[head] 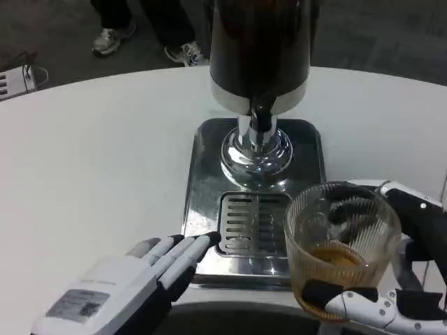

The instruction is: Grasp the cup under the faucet to collect the drink, then remove the cup.

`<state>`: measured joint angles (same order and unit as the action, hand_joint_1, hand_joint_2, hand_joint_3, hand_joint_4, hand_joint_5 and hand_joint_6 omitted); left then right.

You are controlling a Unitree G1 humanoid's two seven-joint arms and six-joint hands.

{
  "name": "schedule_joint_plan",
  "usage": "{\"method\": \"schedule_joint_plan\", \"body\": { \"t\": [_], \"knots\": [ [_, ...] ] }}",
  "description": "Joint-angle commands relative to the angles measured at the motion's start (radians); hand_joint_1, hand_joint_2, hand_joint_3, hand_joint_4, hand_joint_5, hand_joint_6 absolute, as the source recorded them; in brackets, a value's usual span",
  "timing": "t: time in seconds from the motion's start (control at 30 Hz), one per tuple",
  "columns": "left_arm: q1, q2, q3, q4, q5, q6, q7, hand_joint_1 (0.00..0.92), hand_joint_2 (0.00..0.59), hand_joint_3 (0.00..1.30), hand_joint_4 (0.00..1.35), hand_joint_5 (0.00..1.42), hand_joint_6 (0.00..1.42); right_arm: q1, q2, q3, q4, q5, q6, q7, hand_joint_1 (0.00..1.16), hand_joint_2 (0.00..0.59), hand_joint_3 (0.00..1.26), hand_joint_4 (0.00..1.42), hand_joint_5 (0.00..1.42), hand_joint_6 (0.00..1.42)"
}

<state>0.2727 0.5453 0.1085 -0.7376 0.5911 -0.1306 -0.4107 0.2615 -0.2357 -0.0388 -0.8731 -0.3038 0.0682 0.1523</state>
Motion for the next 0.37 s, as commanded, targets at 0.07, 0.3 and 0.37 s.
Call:
{"method": "schedule_joint_plan", "body": {
  "t": [0.07,0.3,0.37],
  "knots": [
    [0.017,0.011,0.015,-0.014,-0.012,-0.003,-0.016,0.000,0.079,0.00,0.00,0.00,0.00,0.007,0.011,-0.001,-0.042,0.001,-0.035,-0.008,0.95,0.250,1.19,1.42,1.42,1.42],
    [0.020,0.015,0.022,-0.014,-0.017,-0.005,-0.024,0.000,0.079,0.00,0.00,0.00,0.00,0.013,0.015,0.002,-0.046,-0.004,-0.035,-0.008,0.94,0.250,1.19,1.42,1.42,1.42],
    [0.020,0.016,0.024,-0.012,-0.019,-0.007,-0.025,0.000,0.079,0.00,0.00,0.00,0.00,0.014,0.016,0.001,-0.047,-0.005,-0.034,-0.008,0.94,0.249,1.19,1.42,1.42,1.42]
  ]
}}
